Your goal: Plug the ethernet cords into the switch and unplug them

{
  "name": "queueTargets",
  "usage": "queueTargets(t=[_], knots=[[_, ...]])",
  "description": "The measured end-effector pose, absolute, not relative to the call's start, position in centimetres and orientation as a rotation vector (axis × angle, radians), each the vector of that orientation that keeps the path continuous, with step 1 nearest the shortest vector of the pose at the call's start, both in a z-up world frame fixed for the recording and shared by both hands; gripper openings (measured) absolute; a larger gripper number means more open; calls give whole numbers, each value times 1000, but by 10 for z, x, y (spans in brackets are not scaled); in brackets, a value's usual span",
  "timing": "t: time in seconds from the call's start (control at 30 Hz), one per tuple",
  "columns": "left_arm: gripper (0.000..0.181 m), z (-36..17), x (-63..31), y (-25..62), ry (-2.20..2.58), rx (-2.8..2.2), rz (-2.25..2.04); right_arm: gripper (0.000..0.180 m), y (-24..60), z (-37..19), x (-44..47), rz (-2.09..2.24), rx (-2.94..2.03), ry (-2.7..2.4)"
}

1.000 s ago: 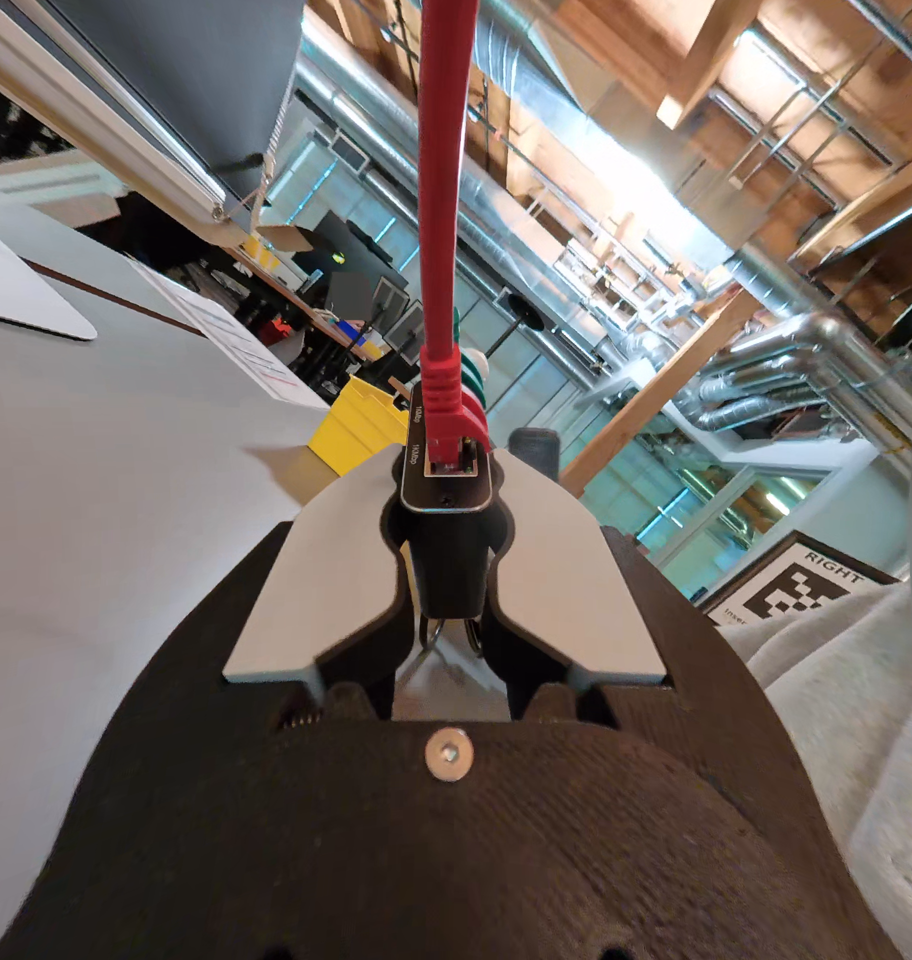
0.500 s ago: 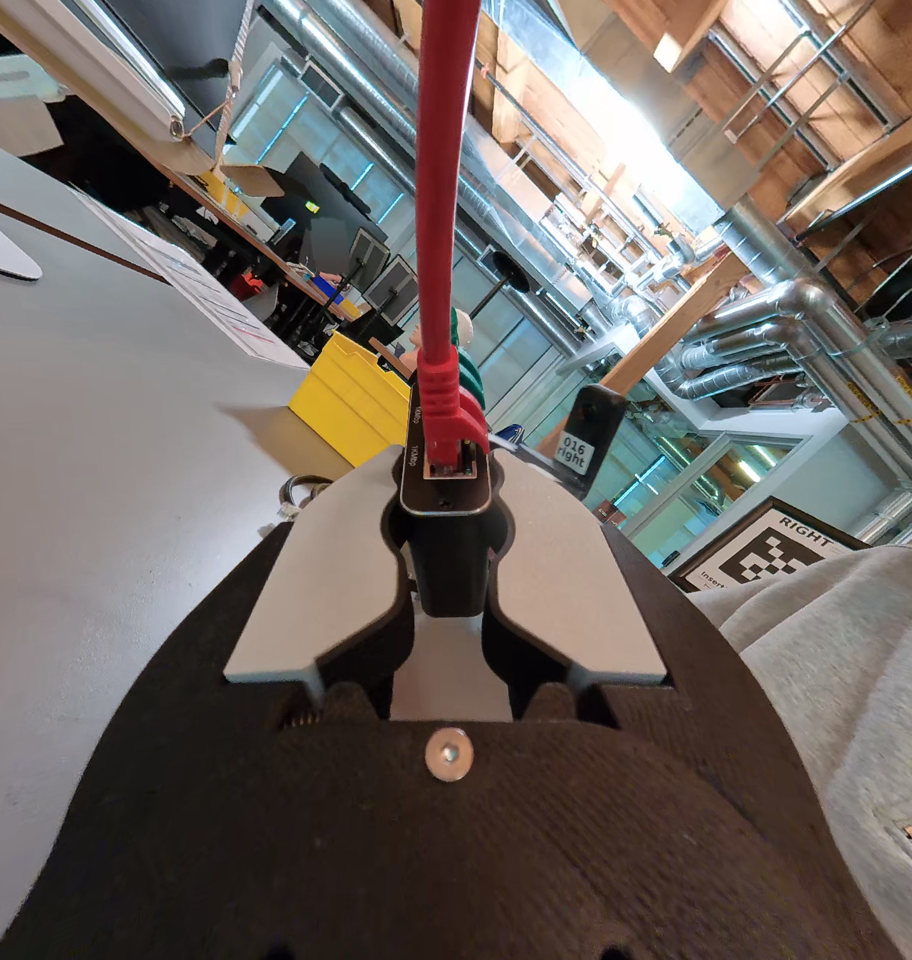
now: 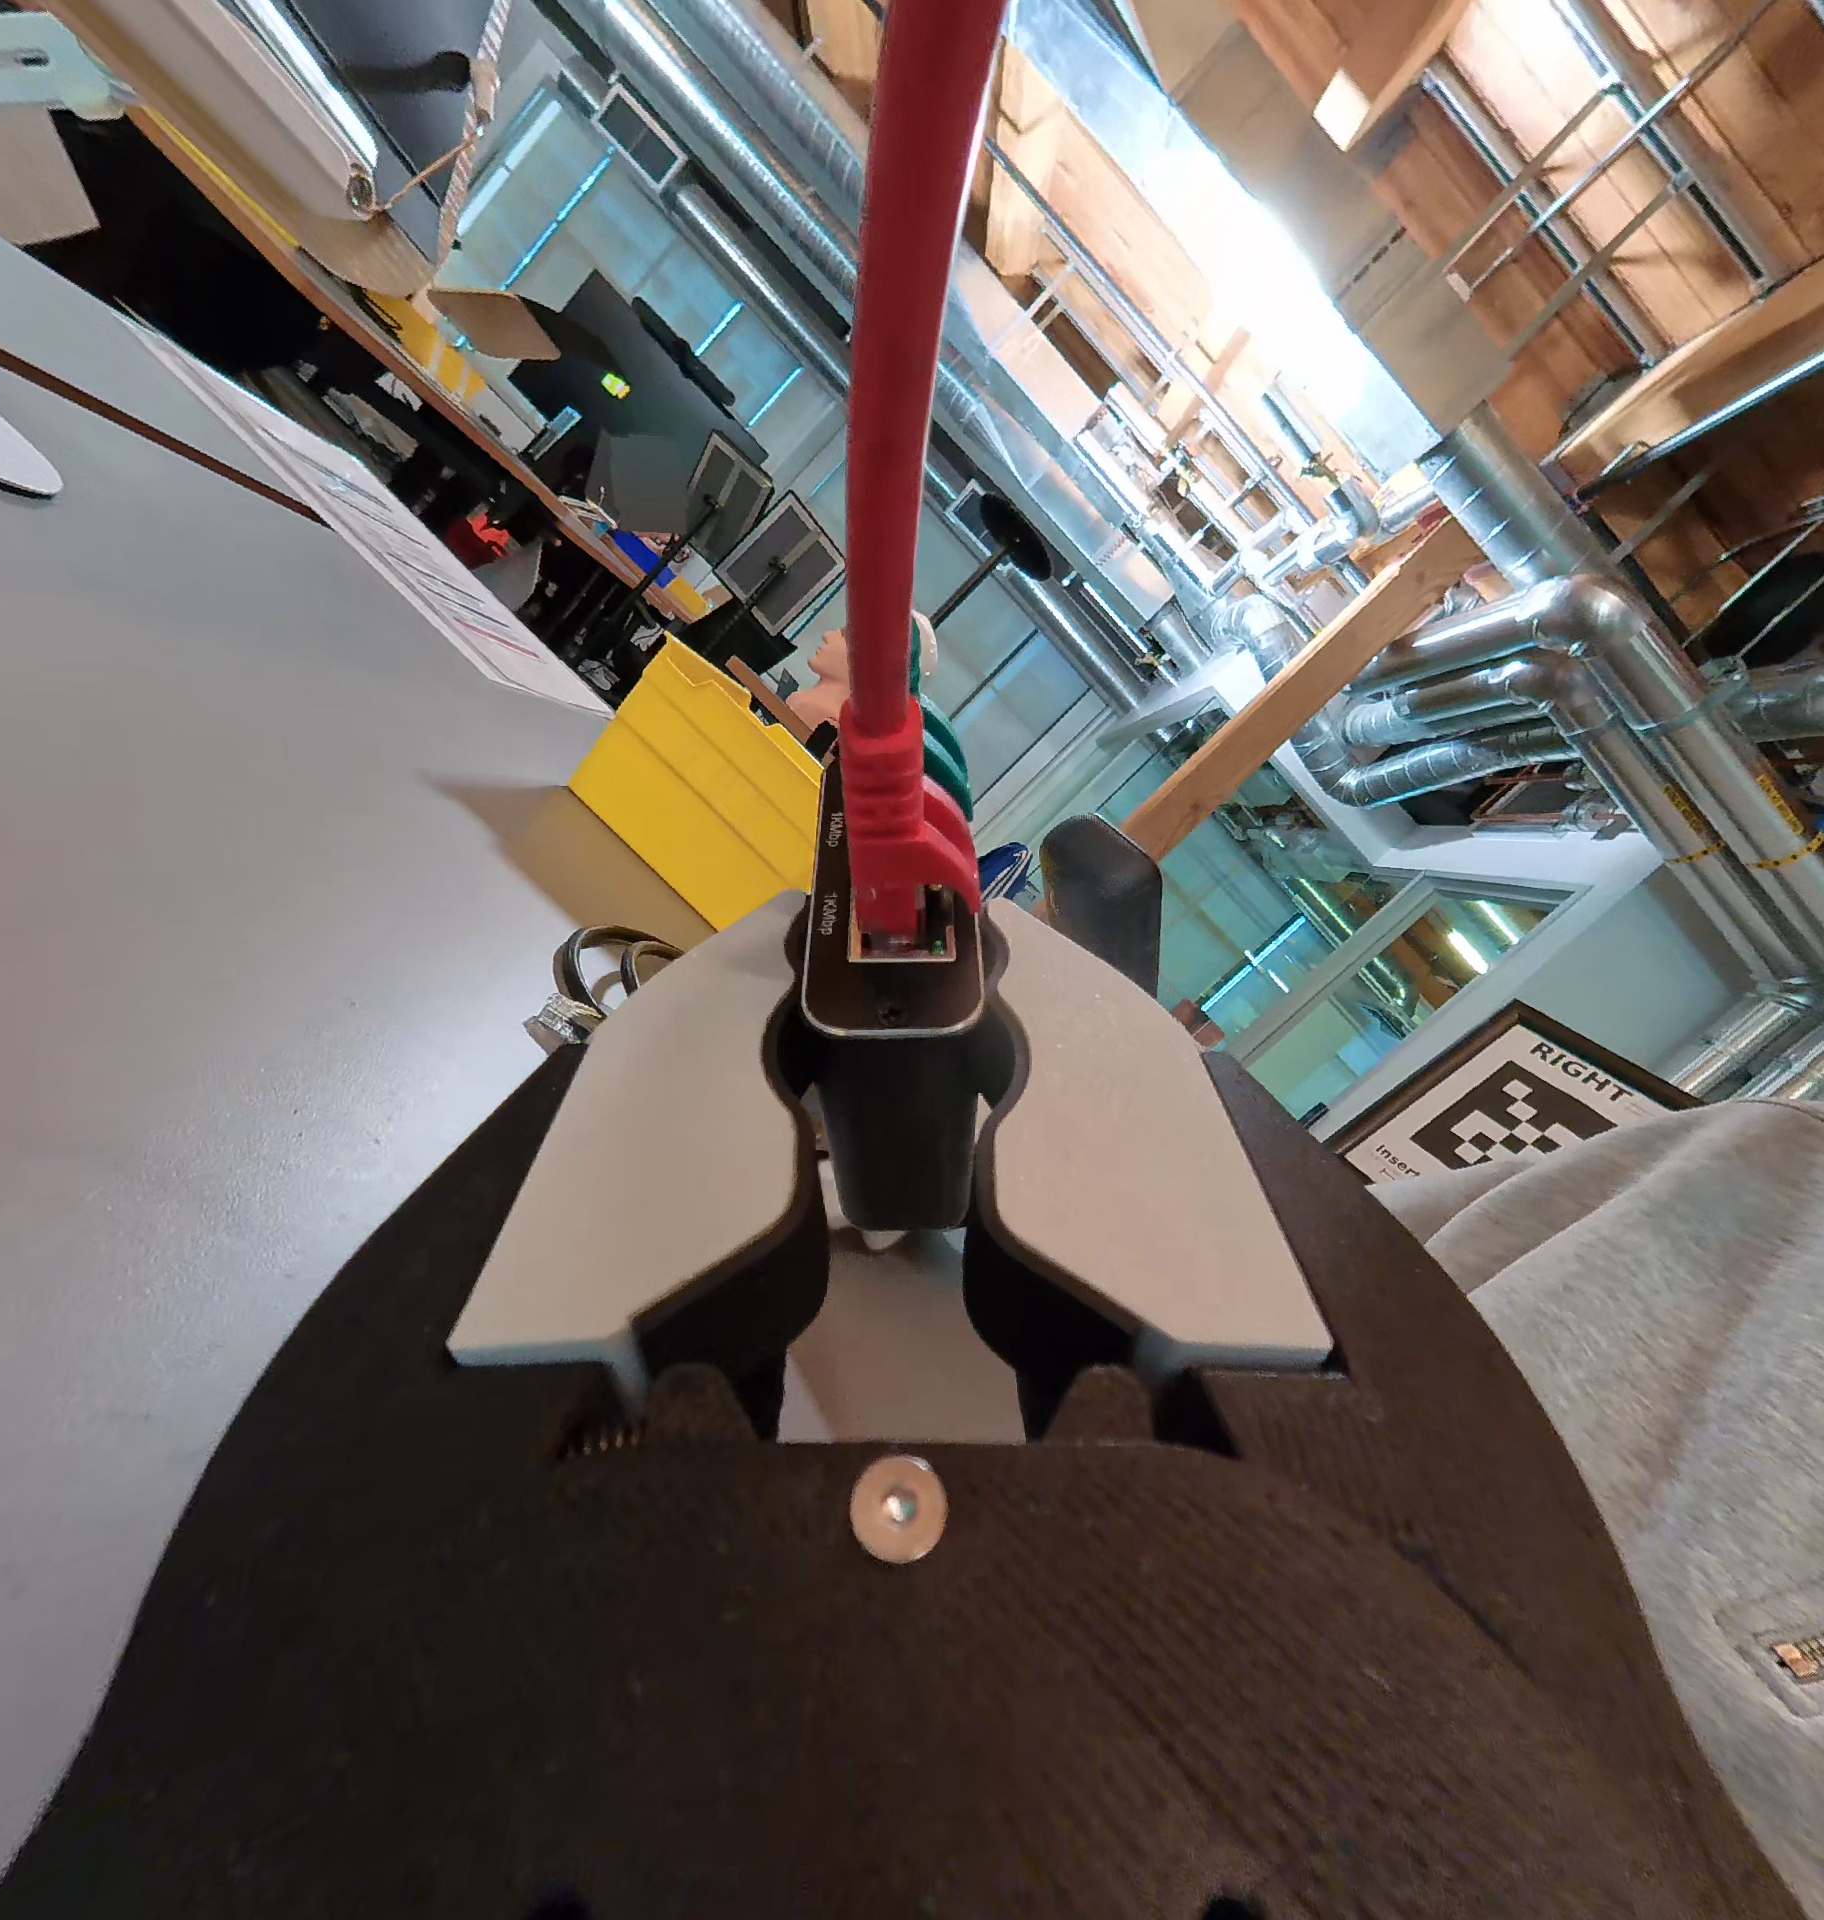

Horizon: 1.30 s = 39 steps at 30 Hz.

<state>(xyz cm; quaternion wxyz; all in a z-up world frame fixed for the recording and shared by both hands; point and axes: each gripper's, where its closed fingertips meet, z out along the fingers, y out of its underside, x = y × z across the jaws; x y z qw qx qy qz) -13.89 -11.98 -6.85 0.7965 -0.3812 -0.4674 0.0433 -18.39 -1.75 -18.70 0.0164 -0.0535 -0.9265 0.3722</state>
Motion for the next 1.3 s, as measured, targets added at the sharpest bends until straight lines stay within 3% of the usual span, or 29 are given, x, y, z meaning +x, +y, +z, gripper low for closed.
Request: queueTargets(t=[0.1, 0.3, 0.5, 0.7, 0.97, 1.3], knots=[[26, -68, -139, -118, -1000, -819, 89, 28, -16, -187, -186, 1153, -133, -2884], [26, -68, -138, -117, -998, -821, 89, 17, -17, -159, -187, 1327, -82, -2839], [26, -67, -137, -117, -998, -822, 92, 15, 5, -39, -203, 1670, -75, -2401], [26, -67, -137, -116, -999, -825, 93, 15, 86, 33, -271, 1529, -237, -2091], [26, -69, -138, -115, -1007, -829, 100, 15, 163, -15, -337, 1484, -556, -2000], [26, -73, -140, -113, -1007, -829, 68, 15, 173, -108, -359, 1280, -715, -2264]])
